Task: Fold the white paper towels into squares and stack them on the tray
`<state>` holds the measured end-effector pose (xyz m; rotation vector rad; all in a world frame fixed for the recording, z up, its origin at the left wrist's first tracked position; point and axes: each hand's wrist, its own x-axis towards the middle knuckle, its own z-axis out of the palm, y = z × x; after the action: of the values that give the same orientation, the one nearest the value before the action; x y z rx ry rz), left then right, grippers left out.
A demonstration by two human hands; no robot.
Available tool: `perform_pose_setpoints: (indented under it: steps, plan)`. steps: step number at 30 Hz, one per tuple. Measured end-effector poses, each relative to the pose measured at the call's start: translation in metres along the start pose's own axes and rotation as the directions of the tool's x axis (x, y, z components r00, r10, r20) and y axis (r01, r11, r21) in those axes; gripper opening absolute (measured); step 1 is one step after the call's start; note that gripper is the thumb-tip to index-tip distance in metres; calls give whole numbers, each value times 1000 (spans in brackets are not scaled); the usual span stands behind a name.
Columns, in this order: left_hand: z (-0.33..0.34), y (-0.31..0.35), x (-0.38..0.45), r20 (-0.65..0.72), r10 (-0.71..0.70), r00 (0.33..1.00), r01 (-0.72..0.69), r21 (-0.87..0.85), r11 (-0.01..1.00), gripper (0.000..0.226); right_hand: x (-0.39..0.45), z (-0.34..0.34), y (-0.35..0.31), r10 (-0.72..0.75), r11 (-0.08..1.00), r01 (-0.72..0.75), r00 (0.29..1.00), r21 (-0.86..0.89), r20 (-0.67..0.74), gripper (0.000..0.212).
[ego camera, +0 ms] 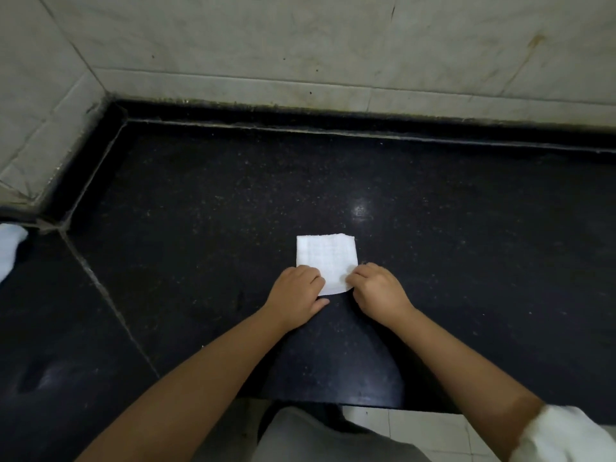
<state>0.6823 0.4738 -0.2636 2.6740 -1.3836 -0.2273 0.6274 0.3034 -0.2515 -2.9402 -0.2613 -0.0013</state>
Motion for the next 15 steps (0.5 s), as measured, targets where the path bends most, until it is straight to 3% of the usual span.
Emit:
perform_pose_setpoints:
  steps: [4,7,12,15]
  plan:
    - [-11,-2,8,-91,70,993,-61,102,993,9,-2,-24,1,107,991,-101,992,91,-63,18]
    - [-34,5,25,-121,160,980,-145,119,982,25,-16,-57,4,260,961,-254,964,106,-49,16]
    - [-90,58,79,-204,382,901,-365,119,923,31,-65,-115,34,606,779,-569,792,263,-81,26]
    - [-115,120,106,-121,464,878,-468,-9,883,28,-117,-141,55,718,688,-660,679,302,-151,24]
